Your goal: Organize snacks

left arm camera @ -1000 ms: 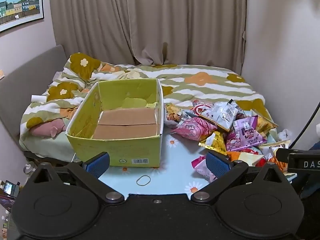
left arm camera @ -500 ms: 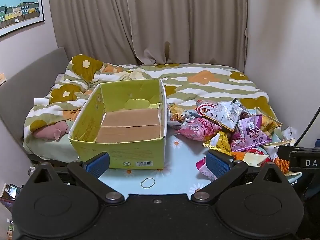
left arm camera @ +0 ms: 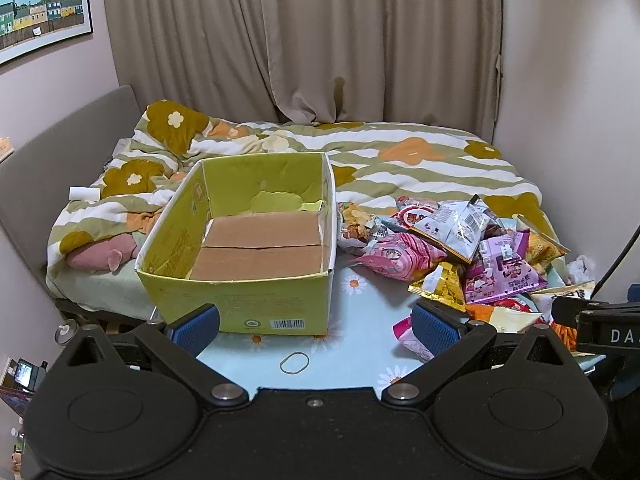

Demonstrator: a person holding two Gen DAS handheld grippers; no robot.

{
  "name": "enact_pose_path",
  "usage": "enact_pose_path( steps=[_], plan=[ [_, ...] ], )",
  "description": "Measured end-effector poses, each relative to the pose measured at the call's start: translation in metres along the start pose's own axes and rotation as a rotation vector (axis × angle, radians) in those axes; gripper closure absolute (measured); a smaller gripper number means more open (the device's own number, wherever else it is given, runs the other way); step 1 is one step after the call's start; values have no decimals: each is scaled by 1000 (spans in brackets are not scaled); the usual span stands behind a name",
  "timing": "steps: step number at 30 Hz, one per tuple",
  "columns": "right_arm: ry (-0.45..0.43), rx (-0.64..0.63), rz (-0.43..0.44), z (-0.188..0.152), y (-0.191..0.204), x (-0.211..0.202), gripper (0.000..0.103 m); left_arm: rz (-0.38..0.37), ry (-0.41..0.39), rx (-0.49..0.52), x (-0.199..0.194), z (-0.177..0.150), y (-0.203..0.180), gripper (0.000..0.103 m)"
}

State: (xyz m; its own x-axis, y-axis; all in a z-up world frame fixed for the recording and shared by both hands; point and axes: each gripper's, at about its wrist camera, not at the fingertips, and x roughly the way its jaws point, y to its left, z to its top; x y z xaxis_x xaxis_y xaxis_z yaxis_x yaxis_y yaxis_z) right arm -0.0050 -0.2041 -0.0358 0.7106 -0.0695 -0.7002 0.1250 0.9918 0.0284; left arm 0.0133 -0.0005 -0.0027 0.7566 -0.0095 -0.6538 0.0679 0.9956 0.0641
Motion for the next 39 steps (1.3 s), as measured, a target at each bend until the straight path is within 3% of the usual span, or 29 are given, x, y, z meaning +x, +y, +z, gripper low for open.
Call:
enact_pose_path(
  steps=[39],
  plan=[
    [6, 8, -16, 1, -5, 3, 0, -21, 5, -16, 3, 4, 1, 0]
  ],
)
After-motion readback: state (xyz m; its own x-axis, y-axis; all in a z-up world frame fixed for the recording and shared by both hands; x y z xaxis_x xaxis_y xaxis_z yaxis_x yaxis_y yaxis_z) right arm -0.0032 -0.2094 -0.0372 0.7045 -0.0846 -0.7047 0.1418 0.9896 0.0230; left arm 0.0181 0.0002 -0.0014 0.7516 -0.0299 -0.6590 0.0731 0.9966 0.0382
